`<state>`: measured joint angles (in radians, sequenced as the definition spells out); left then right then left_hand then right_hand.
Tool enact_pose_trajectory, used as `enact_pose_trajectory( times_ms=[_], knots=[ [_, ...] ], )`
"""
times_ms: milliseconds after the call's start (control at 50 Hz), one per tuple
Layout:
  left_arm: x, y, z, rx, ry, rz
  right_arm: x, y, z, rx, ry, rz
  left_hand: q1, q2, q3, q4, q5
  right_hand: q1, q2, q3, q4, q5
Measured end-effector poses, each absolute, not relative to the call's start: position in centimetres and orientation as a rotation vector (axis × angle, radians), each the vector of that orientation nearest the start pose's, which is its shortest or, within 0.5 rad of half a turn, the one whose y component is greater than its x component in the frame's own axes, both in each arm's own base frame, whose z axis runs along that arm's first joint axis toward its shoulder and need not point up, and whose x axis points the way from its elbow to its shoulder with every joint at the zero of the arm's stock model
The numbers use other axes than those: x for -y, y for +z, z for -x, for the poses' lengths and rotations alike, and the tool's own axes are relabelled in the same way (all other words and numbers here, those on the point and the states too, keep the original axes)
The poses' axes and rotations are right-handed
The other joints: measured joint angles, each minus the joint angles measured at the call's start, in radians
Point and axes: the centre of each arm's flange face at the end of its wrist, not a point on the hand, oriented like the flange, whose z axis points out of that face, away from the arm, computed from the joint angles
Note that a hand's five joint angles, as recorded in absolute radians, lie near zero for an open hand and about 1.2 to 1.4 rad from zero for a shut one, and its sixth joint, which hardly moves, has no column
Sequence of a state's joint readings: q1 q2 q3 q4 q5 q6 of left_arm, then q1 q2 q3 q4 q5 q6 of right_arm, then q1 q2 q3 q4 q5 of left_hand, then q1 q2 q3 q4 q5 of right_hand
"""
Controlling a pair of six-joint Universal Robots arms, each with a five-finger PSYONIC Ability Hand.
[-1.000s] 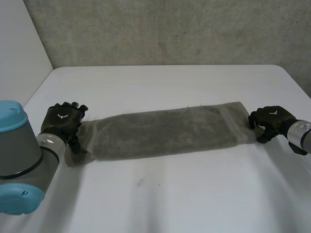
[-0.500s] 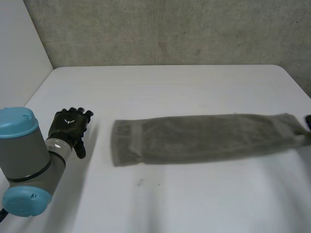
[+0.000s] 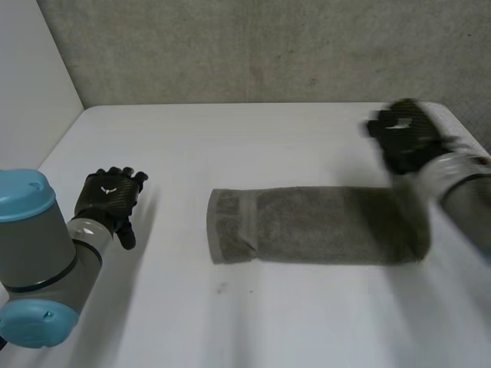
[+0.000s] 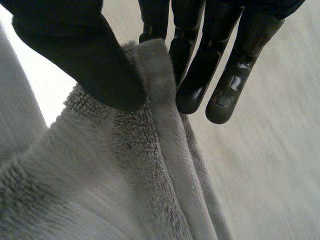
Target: Fold the laundry
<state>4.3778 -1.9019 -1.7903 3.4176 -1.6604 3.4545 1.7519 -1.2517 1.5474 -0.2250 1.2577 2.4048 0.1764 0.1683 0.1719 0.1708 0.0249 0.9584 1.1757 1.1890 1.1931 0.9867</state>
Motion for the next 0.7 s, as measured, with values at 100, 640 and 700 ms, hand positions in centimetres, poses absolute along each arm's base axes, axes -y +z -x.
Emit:
enact_pose_trajectory(
  times_ms=[100, 640, 700],
  knots=[
    [26.5, 16.4, 22.2, -2.357, -1.859, -0.704, 26.0, 21.2, -31.1, -1.546, -2.123, 1.563, 0.0, 0.0, 0.0, 0.0, 0.0, 0.0, 0.0, 0.0, 0.001, 0.002],
    [25.4, 18.6, 25.0, -2.301, -2.004, -0.783, 21.7, 18.3, -34.8, -1.582, -1.876, 1.444, 0.0, -0.001, 0.0, 0.0, 0.0, -0.747, -0.947, -0.975, -0.959, -0.914],
    [24.8, 19.4, 26.3, -2.293, -2.063, -0.811, 23.0, 19.2, -32.9, -1.681, -1.872, 1.308, 0.0, 0.0, 0.0, 0.0, 0.0, -0.747, -0.947, -0.975, -0.959, -0.914]
  ],
)
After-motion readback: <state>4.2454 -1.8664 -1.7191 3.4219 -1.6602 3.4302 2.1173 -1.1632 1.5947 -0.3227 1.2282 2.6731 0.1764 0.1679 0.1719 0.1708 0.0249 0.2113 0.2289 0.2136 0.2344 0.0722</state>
